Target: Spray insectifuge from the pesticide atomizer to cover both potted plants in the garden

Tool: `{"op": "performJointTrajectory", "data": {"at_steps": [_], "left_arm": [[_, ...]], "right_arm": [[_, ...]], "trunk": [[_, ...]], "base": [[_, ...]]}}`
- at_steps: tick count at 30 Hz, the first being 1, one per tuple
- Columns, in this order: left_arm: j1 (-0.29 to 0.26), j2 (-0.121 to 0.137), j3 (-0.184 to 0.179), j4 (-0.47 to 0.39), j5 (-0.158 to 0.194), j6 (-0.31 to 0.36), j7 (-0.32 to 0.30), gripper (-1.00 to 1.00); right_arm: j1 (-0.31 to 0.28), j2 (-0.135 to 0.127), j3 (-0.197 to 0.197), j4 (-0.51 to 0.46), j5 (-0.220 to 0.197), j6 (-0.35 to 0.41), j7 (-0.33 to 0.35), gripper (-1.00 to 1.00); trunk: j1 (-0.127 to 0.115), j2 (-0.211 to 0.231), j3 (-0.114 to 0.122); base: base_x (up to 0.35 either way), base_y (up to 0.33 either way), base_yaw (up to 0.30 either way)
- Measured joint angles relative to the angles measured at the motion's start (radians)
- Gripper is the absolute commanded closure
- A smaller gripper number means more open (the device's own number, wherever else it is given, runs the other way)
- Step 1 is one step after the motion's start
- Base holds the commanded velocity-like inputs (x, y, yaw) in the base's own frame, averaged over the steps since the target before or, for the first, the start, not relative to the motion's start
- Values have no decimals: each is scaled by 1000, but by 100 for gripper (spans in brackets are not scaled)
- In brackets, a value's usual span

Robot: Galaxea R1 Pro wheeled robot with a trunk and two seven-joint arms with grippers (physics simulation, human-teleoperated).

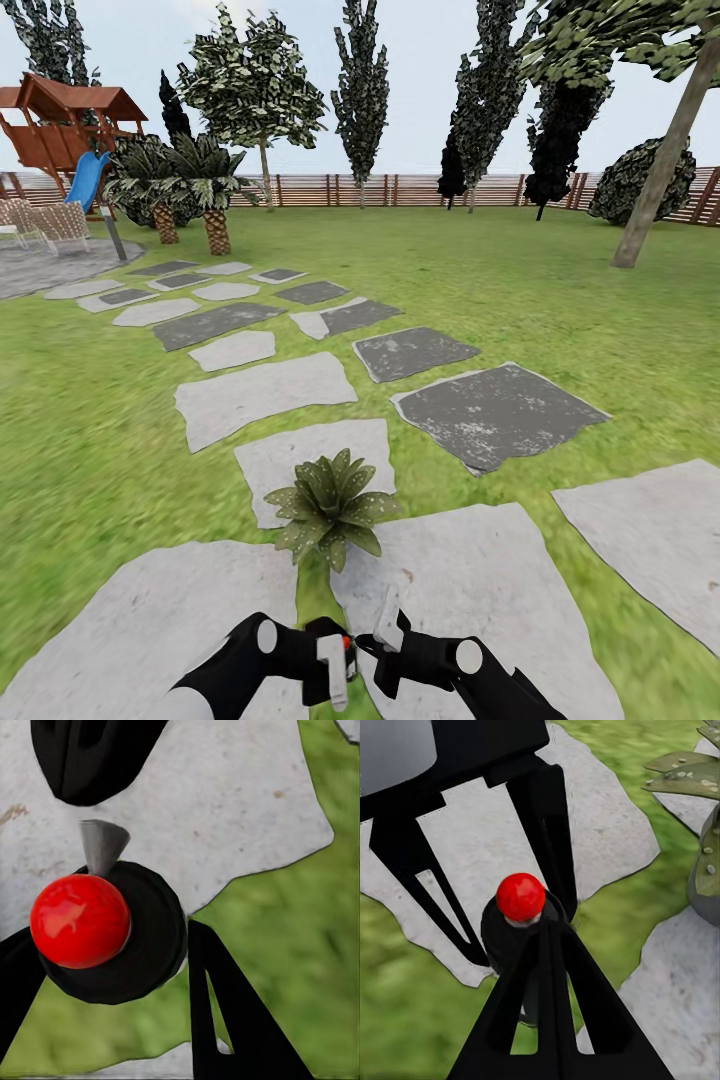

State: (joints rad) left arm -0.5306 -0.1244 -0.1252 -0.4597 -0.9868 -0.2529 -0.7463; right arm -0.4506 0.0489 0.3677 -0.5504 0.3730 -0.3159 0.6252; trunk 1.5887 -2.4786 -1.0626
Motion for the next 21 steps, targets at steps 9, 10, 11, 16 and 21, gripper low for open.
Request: {"op": "performJointTrajectory", "data": {"at_steps": [9,10,11,16,21], "left_arm": [[4,103,8,3,5,1,1,100],[4,116,9,3,8,0,1,100],[4,134,13,4,7,0,0,100],[7,203,15,9,11,-1,2,100],[8,258,17,80,10,-3,9,100]], "right_arm": [[0,0,0,0,0,0,0,100],[0,0,0,0,0,0,0,100],[0,0,0,0,0,0,0,100],[0,0,-1,2,2,0,0,100],[0,-2,-1,5,3,0,-1,-100]], "trunk": [[0,0,0],[0,0,0],[0,0,0],[0,0,0],[0,0,0]], "base": [[0,0,0],[0,0,0],[0,0,0],[0,0,0],[0,0,0]]}}
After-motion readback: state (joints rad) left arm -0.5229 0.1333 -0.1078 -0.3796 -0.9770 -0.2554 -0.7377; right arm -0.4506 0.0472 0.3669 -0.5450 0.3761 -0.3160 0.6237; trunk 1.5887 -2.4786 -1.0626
